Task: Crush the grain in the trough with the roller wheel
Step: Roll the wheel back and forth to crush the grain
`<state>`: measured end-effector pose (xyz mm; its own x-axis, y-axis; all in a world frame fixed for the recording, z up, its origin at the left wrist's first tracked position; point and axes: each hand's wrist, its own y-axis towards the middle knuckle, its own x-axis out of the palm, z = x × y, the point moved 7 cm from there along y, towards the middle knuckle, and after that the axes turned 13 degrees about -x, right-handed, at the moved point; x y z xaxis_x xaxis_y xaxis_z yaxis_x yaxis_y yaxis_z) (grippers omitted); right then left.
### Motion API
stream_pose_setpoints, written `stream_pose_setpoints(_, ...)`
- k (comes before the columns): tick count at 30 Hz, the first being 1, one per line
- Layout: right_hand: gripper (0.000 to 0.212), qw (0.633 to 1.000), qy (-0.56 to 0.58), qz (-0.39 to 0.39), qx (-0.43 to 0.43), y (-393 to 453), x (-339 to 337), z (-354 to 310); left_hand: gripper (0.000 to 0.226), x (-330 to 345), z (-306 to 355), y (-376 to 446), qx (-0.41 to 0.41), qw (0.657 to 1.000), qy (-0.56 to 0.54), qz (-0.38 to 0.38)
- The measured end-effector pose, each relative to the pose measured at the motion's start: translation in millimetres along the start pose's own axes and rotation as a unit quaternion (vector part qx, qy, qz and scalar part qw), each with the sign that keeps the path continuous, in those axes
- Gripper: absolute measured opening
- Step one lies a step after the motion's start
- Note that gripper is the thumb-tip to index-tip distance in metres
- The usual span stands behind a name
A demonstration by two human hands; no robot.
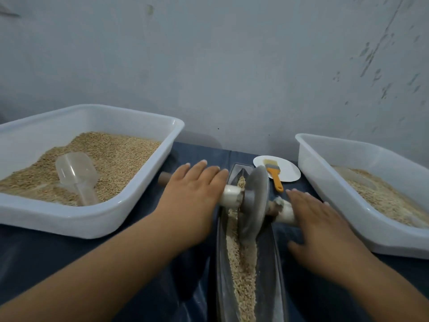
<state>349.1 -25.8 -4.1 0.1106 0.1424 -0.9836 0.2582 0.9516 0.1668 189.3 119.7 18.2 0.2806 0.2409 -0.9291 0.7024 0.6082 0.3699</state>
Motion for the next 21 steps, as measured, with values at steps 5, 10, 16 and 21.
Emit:
stream_pose_setpoints(5,0.069,0.996,0.058,-0.003,0.061,50,-15,15,0.067,-8,9,57,-0.028,0.998,0.019,-0.048)
stream_pose_setpoints(10,0.077,0.999,0.038,0.008,0.013,7,-2,3,0.081,-9,13,3,0.019,0.999,0.028,0.021)
stream_pose_setpoints(16,0.095,1.000,-0.008,0.011,-0.018,0,-7,-3,0.081,7,-6,-3,-0.004,1.000,-0.026,-0.008)
stream_pose_setpoints(21,0.071,0.999,-0.018,0.004,0.048,62,-27,12,0.087,11,-4,55,-0.033,0.997,-0.010,-0.063)
